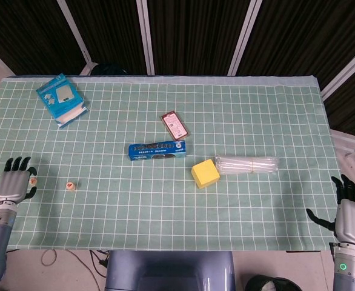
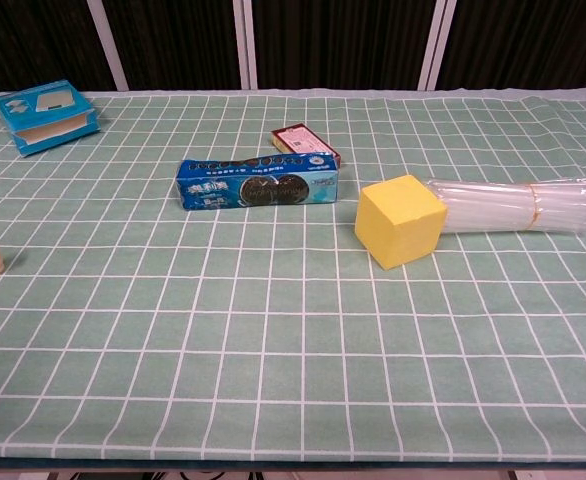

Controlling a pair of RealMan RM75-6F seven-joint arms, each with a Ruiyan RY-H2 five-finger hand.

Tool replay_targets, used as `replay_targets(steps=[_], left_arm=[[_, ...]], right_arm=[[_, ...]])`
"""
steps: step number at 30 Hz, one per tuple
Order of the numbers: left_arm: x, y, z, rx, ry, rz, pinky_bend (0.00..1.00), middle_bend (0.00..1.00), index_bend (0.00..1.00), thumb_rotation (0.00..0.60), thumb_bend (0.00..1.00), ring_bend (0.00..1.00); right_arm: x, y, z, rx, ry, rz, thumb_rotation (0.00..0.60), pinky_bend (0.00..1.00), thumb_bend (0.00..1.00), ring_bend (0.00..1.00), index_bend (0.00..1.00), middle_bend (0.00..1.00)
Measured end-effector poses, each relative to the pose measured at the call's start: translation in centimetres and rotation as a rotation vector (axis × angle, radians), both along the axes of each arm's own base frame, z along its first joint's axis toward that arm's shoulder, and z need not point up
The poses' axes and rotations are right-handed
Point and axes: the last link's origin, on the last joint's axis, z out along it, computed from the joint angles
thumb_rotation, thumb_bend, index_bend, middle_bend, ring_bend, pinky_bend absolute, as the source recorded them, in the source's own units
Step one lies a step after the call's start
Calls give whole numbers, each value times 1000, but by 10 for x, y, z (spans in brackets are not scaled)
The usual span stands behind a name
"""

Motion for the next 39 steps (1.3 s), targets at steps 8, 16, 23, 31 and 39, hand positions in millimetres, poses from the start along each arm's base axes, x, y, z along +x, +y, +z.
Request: replay_targets(steps=[8, 16, 23, 31, 39], left_arm=[[-2, 3, -4, -2, 8, 0, 0, 70, 420, 600, 316, 0], [-4, 2, -7, -5, 31, 10, 0, 70, 425, 600, 320, 0], [-6, 3, -7, -1, 40, 14, 0, 70, 430, 600, 322, 0], [-8, 2, -8, -2, 43, 23, 0, 72, 453, 600, 335, 0], [-8, 2, -9, -4, 47, 22, 0, 74, 465, 600, 336, 0]], right_arm=[[0, 0, 0, -1, -1, -1, 600, 0, 266, 9, 118, 52], [0, 0, 0, 0, -3, -1, 600, 0, 267, 9, 118, 52], [0, 0, 0, 0, -3, -1, 600, 0, 266, 9, 118, 52], [0, 0, -1, 2, -3, -3, 600, 0, 267, 9, 118, 52], [0, 0, -1, 0, -5, -5, 600, 0, 267, 9, 118, 52]])
